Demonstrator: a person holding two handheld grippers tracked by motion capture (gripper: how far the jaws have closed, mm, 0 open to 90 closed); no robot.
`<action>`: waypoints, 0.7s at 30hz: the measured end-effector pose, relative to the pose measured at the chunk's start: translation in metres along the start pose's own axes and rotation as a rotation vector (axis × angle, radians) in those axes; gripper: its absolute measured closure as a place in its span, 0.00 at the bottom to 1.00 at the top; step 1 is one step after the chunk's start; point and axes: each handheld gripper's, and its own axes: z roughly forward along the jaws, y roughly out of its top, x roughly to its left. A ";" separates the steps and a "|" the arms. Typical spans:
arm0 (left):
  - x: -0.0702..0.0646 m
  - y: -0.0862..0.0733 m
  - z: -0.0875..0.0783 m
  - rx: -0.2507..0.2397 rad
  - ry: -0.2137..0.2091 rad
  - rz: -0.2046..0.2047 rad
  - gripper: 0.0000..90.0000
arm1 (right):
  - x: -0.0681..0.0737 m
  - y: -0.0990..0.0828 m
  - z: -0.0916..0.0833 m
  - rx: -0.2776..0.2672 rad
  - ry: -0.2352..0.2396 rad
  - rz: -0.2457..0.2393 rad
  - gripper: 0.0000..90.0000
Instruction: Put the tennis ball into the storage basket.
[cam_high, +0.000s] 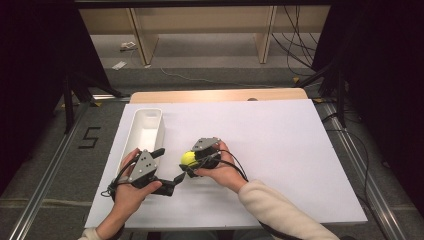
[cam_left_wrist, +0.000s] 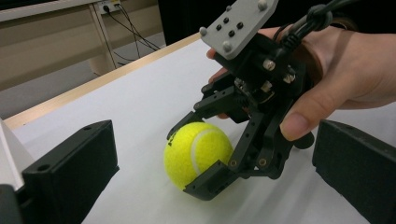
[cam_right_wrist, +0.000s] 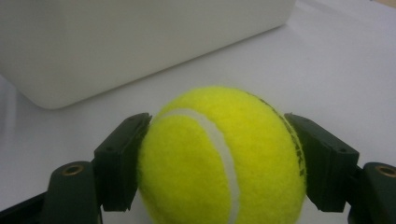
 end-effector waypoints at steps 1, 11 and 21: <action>0.000 0.000 0.000 0.000 0.000 0.000 0.00 | -0.001 0.002 -0.002 -0.008 -0.002 0.003 0.29; 0.000 0.000 0.000 -0.001 0.001 0.000 0.00 | -0.003 0.007 -0.008 -0.030 -0.006 -0.004 0.29; 0.000 0.000 0.000 -0.002 0.000 -0.001 0.00 | -0.004 0.011 -0.012 -0.039 -0.006 0.010 0.30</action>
